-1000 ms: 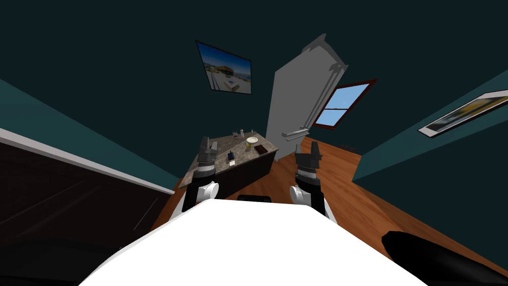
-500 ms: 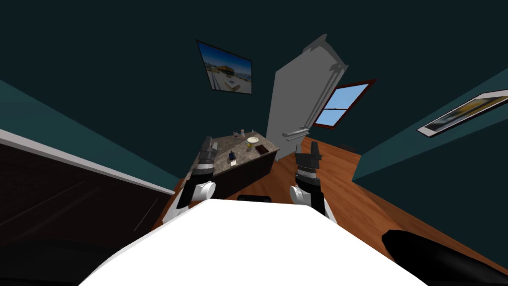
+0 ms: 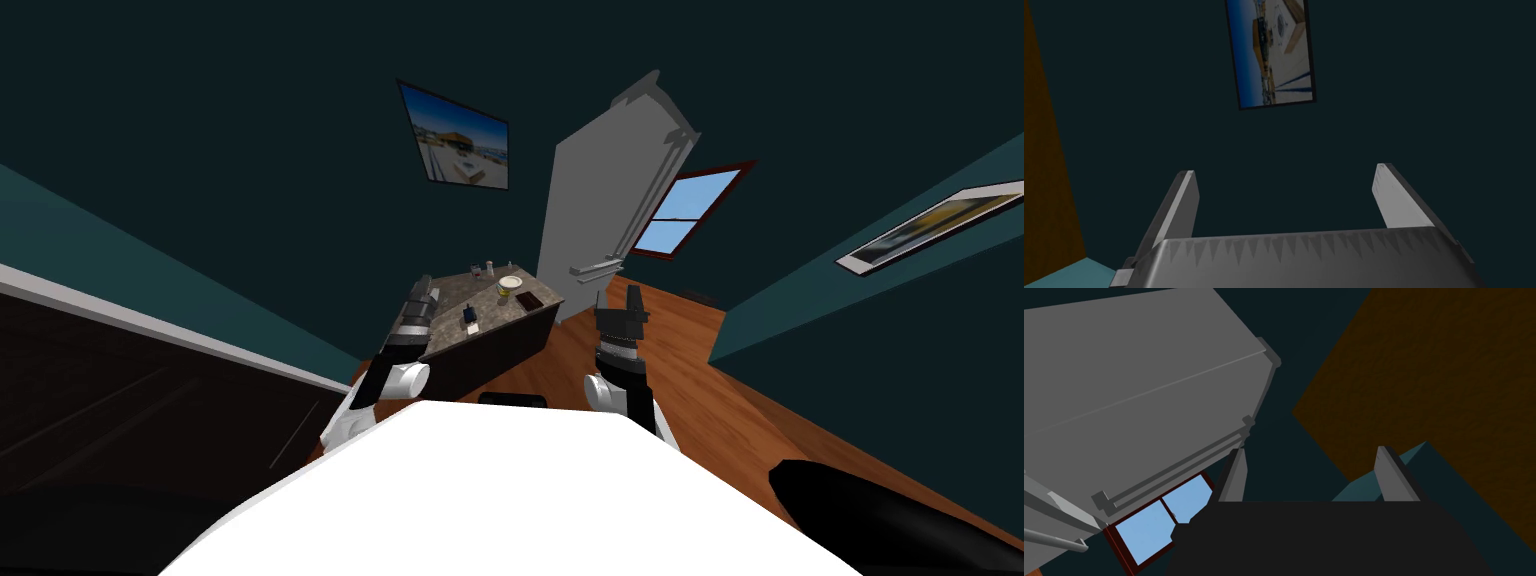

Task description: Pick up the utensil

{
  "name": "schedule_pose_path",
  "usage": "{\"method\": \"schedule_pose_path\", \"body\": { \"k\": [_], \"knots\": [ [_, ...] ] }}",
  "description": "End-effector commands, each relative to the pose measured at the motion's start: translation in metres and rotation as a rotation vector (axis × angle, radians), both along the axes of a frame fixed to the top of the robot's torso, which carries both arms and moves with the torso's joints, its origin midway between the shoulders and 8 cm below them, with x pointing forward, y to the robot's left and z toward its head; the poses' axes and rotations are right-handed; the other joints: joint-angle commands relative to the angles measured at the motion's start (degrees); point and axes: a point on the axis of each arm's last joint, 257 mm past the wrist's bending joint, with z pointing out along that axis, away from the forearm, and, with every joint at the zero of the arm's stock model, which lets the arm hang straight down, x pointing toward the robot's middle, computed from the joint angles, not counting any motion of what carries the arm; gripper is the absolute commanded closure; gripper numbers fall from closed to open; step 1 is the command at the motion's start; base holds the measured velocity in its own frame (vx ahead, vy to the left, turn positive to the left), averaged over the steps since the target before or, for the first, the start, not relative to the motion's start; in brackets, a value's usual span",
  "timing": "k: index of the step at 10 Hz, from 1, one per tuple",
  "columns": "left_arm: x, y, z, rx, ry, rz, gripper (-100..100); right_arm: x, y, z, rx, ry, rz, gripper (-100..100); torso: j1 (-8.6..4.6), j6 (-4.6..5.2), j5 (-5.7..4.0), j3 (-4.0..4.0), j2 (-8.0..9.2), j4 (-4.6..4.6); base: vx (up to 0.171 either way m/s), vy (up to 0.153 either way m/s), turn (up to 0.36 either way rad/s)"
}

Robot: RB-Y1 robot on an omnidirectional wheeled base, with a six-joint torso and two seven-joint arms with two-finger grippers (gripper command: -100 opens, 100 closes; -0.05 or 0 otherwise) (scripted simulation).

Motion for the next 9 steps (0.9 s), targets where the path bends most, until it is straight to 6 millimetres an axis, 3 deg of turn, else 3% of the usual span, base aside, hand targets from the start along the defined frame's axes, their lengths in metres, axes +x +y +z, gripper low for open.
{"method": "schedule_pose_path", "body": {
  "k": [1,9],
  "knots": [
    [0.008,0.006,-0.006,0.019,0.042,0.007,-100,0.0,0.0,0.0,0.0,0.0,0.0,0,0.0,0.0,0.0,0.0,0.0,0.0,-0.002,0.035,-0.027],
    [0.034,0.027,-0.036,0.06,0.221,0.032,-100,0.0,0.0,0.0,0.0,0.0,0.0,0,-0.06,-0.01,-0.01,0.0,0.0,0.0,0.001,0.027,-0.017]
  ]
}}
